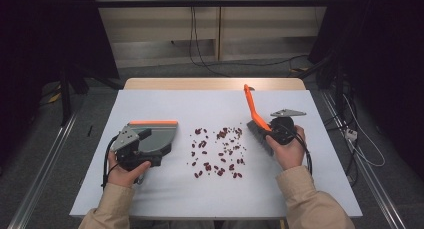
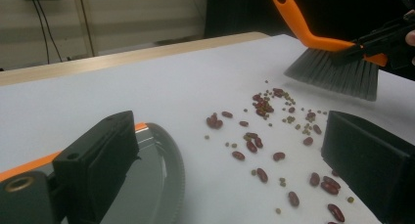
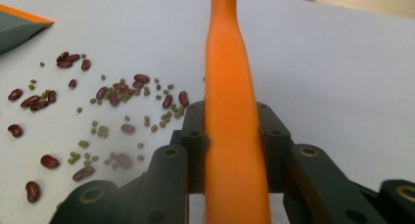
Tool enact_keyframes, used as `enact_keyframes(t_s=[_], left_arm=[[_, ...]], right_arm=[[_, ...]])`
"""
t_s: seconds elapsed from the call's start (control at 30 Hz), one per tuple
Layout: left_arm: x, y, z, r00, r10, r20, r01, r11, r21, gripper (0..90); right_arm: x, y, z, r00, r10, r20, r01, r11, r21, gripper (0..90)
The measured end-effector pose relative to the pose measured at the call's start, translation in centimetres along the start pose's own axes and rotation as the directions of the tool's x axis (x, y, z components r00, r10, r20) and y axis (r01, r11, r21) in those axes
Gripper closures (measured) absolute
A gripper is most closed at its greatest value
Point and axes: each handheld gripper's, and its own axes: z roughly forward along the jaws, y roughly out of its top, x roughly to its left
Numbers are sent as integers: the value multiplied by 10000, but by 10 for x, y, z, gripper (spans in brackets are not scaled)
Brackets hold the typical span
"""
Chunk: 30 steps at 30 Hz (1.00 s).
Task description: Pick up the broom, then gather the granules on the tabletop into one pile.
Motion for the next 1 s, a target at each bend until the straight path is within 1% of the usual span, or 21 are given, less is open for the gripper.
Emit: enact_keyframes(t_s=[0.07, 0.17, 0.23, 0.27, 0.4, 0.47, 0.5, 0.63, 0.8, 0.9, 0.93, 1.0], left_arm=[[3, -1, -3, 10000, 34, 10, -34, 10000, -19, 55], [6, -5, -6, 10000, -11, 10, 11, 10000, -27, 50], [7, -8, -9, 9999, 13, 134, -13, 10000, 37, 46], [8, -9, -10, 9998, 36, 186, -36, 10000, -23, 41], [10, -12, -15, 9999, 111, 120, -111, 9999, -18, 30], [9, -13, -15, 9999, 45, 94, -45, 10000, -20, 29], [10, -13, -15, 9999, 68, 118, -67, 10000, -11, 29], [8, -15, -16, 9998, 78, 174, -79, 9999, 86, 29], [7, -15, -16, 9998, 91, 186, -93, 9999, 84, 29], [6, -16, -17, 9998, 88, 166, -89, 9999, 100, 29], [6, -16, -17, 9998, 91, 167, -93, 9999, 97, 29], [7, -16, -18, 9999, 67, 141, -69, 9999, 105, 29]], right_arm=[[0, 3, 0, 10000, -64, 54, 65, 9998, -166, 714], [0, 6, 3, 10000, -50, 2, 50, 9998, -207, 714], [1, 8, 5, 10000, -69, 62, 71, 9997, -246, 714], [1, 9, 6, 9999, -88, 53, 89, 9997, -245, 714], [2, 10, 10, 9999, -156, 41, 157, 9993, -341, 714], [3, 11, 12, 9998, -197, 75, 200, 9992, -338, 714], [3, 11, 13, 9998, -194, 17, 195, 9992, -349, 714], [2, 13, 15, 9997, -208, 97, 212, 9988, -430, 714], [-2, 17, 17, 9998, -202, 56, 205, 9977, -642, 714], [-2, 20, 19, 9995, -289, 154, 299, 9970, -719, 714], [-2, 21, 19, 9994, -331, 94, 337, 9968, -729, 714], [-2, 22, 21, 9990, -392, 200, 406, 9963, -762, 714]])
